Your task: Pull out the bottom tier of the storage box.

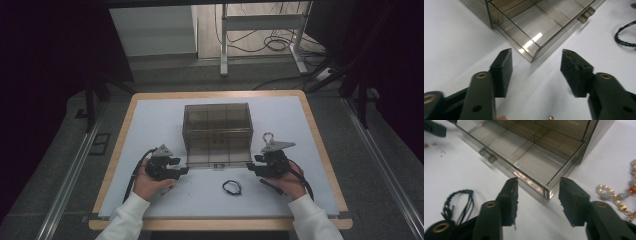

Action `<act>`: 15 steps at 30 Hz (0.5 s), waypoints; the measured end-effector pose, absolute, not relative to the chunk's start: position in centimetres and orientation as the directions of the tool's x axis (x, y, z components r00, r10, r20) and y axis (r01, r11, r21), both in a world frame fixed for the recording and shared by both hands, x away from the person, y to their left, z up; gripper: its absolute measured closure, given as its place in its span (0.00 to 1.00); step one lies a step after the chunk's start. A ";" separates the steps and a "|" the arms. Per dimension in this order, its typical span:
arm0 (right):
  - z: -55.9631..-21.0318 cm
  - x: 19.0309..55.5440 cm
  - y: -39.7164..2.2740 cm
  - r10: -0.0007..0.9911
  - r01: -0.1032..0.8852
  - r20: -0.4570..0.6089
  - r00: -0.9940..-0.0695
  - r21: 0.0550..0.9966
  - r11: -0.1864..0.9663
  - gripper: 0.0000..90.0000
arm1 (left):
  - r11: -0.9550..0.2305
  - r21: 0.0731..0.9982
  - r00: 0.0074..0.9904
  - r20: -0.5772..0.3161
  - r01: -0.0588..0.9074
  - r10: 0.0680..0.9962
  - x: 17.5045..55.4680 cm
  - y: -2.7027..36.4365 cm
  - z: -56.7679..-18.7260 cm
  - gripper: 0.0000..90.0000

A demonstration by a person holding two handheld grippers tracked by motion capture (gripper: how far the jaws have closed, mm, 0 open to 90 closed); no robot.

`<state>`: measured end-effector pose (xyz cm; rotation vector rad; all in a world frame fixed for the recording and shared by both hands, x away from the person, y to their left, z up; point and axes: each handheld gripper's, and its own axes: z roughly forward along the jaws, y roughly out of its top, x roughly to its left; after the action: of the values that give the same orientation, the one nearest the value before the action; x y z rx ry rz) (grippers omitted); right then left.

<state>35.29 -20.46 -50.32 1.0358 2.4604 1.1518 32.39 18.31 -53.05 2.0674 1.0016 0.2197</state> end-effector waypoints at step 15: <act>-48.8 33.4 -21.0 0.727 0.517 0.105 -0.679 0.771 0.371 0.38 | -0.339 0.762 0.651 -0.140 0.552 0.746 30.7 19.3 -52.0 0.39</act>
<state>33.42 -20.97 -48.83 1.1056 2.3809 1.1993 30.69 19.34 -51.95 2.0365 1.0085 0.2955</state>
